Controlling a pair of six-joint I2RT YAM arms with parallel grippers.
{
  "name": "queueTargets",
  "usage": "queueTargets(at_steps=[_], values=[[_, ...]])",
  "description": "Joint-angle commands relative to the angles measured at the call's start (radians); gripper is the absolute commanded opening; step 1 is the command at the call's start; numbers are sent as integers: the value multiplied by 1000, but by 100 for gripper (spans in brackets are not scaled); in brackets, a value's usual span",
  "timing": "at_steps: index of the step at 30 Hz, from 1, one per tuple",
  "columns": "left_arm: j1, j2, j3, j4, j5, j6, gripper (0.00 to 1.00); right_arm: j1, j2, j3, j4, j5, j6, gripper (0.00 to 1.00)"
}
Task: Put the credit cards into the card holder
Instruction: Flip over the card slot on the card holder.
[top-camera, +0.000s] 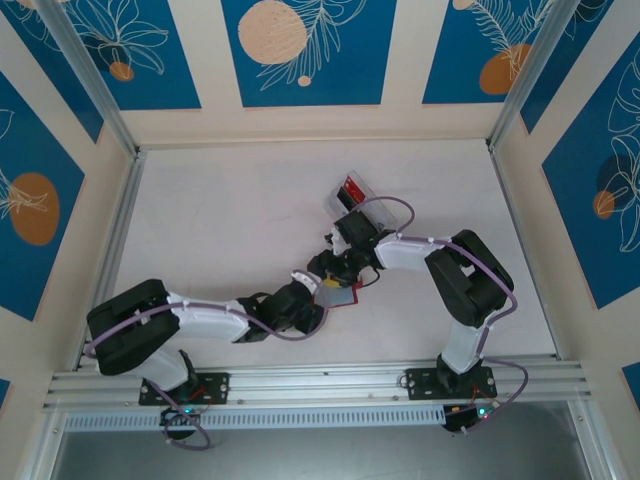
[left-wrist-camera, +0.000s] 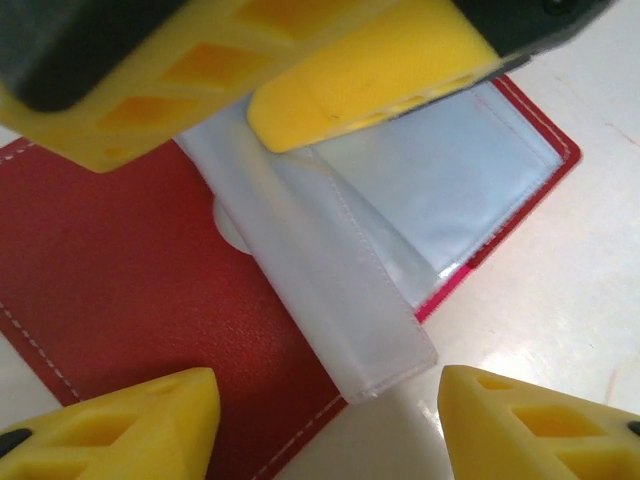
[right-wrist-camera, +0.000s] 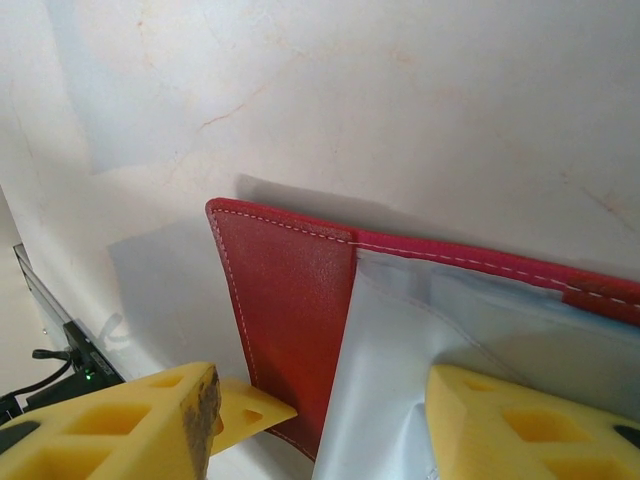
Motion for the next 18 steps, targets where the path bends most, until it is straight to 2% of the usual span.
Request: queueTargets(at_steps=[1, 4, 12, 18], values=[[-17, 40, 42, -36, -76, -15, 55, 2, -22, 16, -43, -27, -1, 59], [-27, 50, 41, -43, -115, -29, 51, -2, -55, 39, -81, -24, -26, 60], [-29, 80, 37, -35, -123, -52, 49, -26, -128, 97, -170, -26, -90, 64], [-29, 84, 46, -50, -129, -54, 48, -34, -204, 76, -219, 48, -110, 64]])
